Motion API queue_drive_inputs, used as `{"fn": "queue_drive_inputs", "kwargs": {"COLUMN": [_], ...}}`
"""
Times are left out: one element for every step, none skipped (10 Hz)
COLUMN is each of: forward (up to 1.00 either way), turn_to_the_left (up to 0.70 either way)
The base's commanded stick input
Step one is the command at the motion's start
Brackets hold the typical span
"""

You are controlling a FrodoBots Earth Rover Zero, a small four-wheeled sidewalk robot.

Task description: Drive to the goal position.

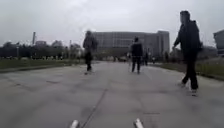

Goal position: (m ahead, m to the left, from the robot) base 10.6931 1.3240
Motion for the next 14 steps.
{"fn": "queue_drive_inputs", "kwargs": {"forward": [0.85,0.85,0.85,0.85,0.85,0.85,0.85,0.85,0.85,0.85,0.85,0.85,0.85,0.85], "turn_to_the_left": [-0.02,-0.02,-0.02,-0.02,-0.02,-0.02,-0.02,-0.02,-0.02,-0.02,-0.02,-0.12,-0.32,-0.34]}}
